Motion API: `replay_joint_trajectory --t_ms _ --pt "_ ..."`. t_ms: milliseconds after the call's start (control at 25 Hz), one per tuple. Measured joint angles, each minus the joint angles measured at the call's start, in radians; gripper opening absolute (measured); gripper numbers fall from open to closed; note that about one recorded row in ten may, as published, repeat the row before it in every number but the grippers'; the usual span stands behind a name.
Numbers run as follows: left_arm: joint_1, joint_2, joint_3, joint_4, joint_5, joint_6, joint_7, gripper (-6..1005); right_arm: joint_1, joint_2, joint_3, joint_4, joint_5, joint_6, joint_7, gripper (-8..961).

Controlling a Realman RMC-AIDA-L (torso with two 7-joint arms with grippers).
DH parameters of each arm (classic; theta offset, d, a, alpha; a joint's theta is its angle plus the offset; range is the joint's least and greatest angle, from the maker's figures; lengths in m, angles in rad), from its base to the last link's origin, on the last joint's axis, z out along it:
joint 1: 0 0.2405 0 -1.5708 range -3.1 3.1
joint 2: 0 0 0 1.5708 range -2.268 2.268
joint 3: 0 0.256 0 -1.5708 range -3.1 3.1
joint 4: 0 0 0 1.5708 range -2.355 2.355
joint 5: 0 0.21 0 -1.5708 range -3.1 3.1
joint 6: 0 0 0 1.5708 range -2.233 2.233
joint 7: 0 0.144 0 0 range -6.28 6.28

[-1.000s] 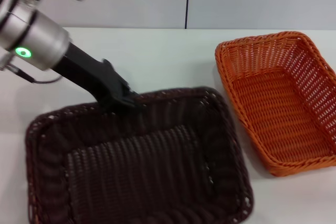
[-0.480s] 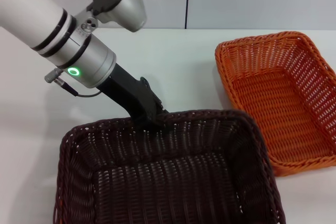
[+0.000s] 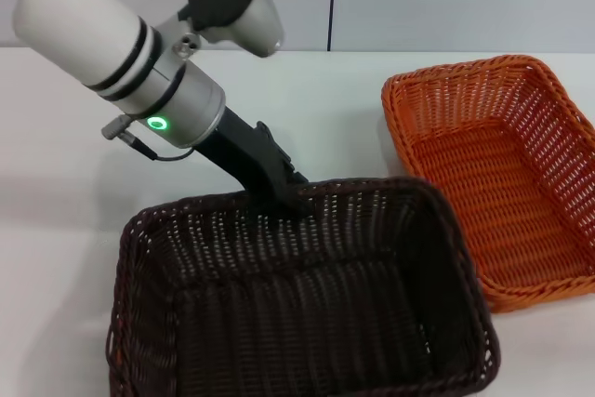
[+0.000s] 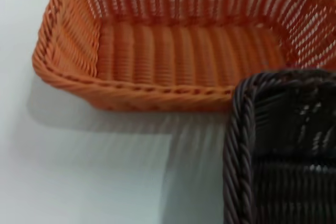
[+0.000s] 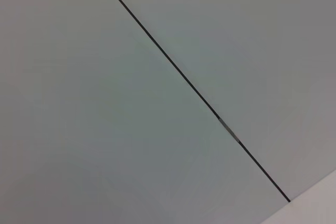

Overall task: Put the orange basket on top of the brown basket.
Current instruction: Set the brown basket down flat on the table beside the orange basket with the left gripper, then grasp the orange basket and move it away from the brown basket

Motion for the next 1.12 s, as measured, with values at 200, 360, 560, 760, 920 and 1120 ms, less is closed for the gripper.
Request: replay_joint_trajectory --t_ms 200,360,560,760,920,1120 --pt "0.007 0.000 0.022 -0.011 0.000 0.033 -0.009 350 -0.003 -0.004 0.004 0.010 0.000 0.001 0.000 659" --pt "0.045 0.002 -0.001 -0.073 -0.050 0.048 -0.004 504 -0.007 -0.006 0.004 0.013 0.002 -0.031 0.012 659" --pt "0.121 0.007 -0.051 -0.152 -0.203 0.049 0.051 715 -0.020 -0.014 0.023 0.006 0.008 -0.191 0.104 659" --pt "0.145 0.009 -0.099 -0.144 -0.255 0.035 0.092 842 -0.031 -0.016 0.028 0.009 0.006 -0.314 0.221 659" --pt "0.142 0.011 -0.101 -0.131 -0.258 0.009 0.102 841 -0.033 -0.007 0.019 0.040 -0.016 -0.426 0.277 659" --pt "0.129 0.011 -0.095 -0.113 -0.255 0.016 0.102 840 -0.003 0.005 0.017 0.075 -0.078 -0.466 0.275 659"
